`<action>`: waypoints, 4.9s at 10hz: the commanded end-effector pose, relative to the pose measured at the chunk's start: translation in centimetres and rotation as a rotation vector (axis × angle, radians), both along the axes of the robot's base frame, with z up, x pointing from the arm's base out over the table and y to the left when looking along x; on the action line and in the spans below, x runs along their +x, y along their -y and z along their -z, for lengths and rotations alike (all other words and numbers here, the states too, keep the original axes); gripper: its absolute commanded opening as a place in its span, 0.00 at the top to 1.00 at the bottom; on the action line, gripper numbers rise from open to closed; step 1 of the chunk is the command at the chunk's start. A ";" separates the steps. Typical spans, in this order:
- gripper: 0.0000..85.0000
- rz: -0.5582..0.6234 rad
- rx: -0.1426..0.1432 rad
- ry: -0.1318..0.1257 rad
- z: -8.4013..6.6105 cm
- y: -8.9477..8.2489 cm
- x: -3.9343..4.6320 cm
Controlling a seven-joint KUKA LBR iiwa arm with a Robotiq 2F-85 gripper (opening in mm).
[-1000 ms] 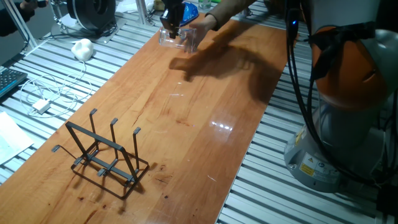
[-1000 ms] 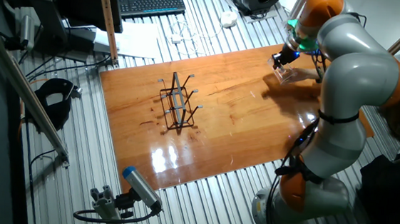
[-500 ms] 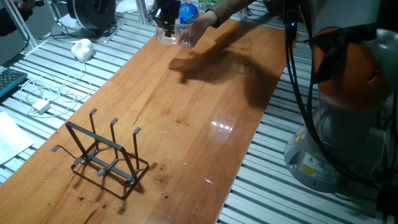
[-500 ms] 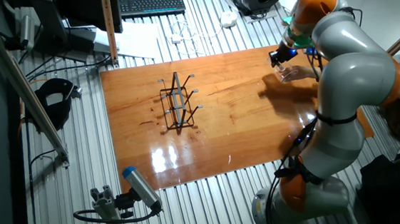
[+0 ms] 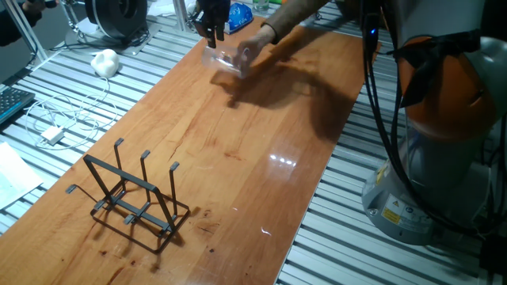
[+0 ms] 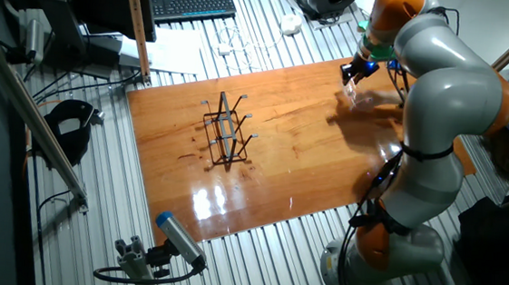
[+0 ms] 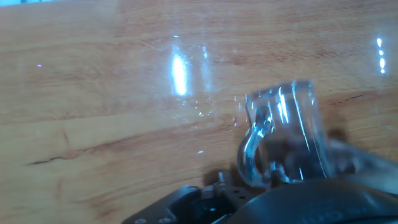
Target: Put the cup on the cup rack
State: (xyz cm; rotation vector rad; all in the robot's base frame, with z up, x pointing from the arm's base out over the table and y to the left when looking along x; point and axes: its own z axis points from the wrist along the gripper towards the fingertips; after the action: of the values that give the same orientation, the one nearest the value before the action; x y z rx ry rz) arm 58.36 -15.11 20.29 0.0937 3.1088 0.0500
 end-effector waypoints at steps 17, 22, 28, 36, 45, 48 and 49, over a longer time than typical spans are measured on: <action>0.60 0.325 0.027 0.028 0.0 -3.0 1.00; 1.00 0.267 0.048 0.013 0.1 -3.1 1.11; 1.00 0.264 0.039 -0.012 -1.4 -7.8 0.83; 1.00 0.210 0.031 -0.036 -1.8 -14.8 -2.51; 1.00 -0.157 0.070 -0.017 -1.8 -14.8 -2.51; 1.00 -0.195 0.064 -0.025 -1.8 -14.8 -2.51; 1.00 -0.179 0.076 -0.038 -2.3 -16.2 -2.38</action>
State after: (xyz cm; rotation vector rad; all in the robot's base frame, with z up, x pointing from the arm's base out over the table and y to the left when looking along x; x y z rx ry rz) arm 55.98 0.96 22.66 -0.1786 3.1428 0.1800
